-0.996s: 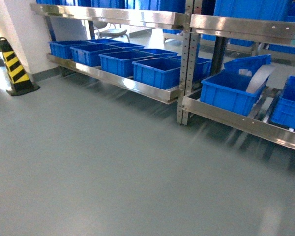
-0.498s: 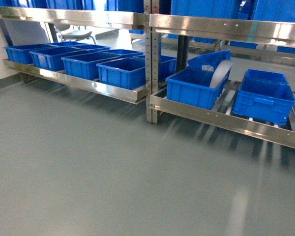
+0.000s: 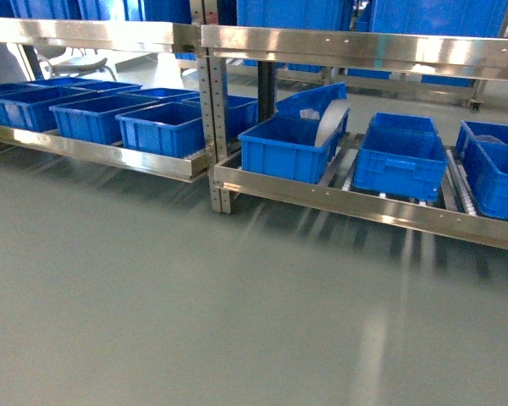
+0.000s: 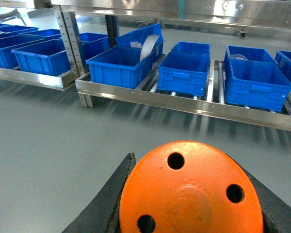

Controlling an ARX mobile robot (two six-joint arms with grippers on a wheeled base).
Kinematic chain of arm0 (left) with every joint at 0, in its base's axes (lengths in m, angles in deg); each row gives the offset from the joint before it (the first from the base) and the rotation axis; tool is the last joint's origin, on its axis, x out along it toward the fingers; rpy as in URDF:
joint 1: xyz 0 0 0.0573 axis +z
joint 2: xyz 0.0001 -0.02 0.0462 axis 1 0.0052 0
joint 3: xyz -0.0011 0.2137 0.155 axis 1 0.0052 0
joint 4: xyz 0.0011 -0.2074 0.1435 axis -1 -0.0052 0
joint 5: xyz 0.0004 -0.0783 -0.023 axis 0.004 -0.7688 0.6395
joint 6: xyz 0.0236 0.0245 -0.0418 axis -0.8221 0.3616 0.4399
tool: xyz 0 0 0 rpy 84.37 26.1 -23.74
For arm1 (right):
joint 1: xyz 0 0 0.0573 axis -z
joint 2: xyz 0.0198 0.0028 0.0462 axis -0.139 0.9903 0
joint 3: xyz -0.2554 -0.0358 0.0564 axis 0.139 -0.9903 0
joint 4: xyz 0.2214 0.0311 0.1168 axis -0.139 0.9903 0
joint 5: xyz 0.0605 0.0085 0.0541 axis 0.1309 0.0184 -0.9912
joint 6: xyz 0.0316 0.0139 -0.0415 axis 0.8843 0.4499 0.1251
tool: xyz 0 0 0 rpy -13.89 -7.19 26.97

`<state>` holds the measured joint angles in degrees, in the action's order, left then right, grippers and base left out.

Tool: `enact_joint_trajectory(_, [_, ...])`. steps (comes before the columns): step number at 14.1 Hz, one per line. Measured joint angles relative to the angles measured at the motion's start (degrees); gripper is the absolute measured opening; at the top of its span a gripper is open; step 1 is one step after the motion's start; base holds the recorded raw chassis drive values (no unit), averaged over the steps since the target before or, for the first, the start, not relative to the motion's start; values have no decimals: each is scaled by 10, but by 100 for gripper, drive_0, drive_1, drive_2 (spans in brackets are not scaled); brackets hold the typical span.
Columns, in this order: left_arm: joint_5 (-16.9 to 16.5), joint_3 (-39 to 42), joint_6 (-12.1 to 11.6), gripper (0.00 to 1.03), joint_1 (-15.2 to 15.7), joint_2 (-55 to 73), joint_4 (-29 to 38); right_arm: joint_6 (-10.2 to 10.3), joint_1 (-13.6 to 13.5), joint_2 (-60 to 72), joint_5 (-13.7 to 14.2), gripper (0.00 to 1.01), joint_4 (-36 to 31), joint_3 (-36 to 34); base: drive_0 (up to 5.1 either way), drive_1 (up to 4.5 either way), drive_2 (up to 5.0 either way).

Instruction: Sort blue parts and orange caps into right shelf containers

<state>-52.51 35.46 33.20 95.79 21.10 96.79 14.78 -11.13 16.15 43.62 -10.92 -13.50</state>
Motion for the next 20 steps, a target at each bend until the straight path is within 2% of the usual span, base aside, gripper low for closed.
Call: enact_joint_trajectory(20, [-2,0,0,44,-3,0,-1,0,0,-2,2,43,0,0,-151,-151,-151])
